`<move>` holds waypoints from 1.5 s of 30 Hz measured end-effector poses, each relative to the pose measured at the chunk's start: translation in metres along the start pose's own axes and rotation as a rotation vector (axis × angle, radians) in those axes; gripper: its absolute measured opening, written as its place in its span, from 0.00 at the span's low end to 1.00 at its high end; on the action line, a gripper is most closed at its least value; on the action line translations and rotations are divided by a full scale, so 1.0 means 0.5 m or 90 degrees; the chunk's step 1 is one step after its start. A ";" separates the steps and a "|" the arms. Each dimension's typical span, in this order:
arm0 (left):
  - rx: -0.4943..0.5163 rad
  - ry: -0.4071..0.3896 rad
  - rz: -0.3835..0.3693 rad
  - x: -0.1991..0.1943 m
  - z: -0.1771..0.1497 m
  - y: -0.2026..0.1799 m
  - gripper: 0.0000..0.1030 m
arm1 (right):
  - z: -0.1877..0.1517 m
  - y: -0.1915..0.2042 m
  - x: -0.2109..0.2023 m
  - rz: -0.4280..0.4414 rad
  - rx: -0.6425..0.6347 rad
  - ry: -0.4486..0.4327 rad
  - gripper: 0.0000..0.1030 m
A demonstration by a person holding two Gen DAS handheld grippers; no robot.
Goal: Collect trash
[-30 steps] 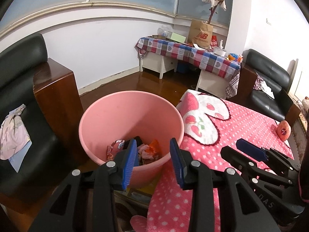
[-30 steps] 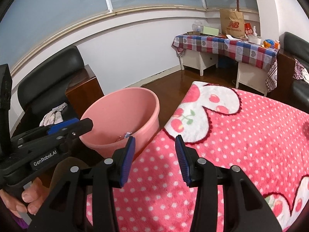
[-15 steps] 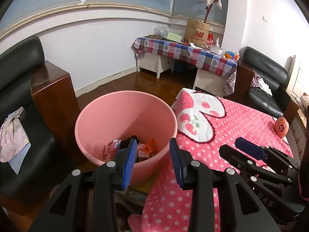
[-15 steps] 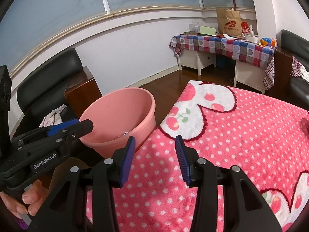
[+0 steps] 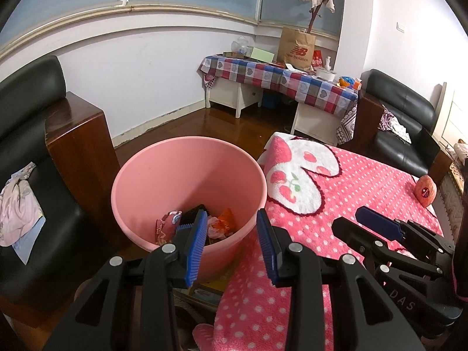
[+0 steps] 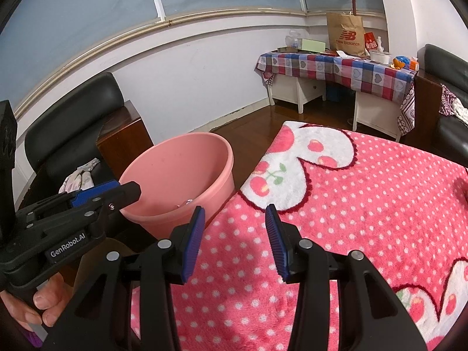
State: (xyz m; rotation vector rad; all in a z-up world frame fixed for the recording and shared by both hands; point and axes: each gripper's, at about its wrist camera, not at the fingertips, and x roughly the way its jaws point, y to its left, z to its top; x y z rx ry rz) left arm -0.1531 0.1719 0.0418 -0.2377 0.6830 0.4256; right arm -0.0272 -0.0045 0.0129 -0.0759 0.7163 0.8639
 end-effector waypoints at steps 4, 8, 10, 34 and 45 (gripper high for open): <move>0.001 0.002 -0.003 0.001 -0.002 -0.003 0.33 | 0.000 -0.001 0.000 -0.001 0.001 0.001 0.42; 0.005 0.005 -0.007 0.005 -0.005 -0.006 0.33 | -0.005 -0.007 0.001 -0.002 0.003 0.003 0.42; 0.007 0.006 -0.008 0.008 -0.005 -0.006 0.32 | -0.006 -0.008 0.000 -0.003 0.003 0.004 0.42; 0.015 0.002 -0.006 0.014 -0.013 -0.012 0.32 | -0.016 -0.012 0.009 -0.005 0.010 0.009 0.42; 0.022 0.016 -0.011 0.022 -0.015 -0.019 0.32 | -0.022 -0.017 0.012 -0.007 0.015 0.012 0.42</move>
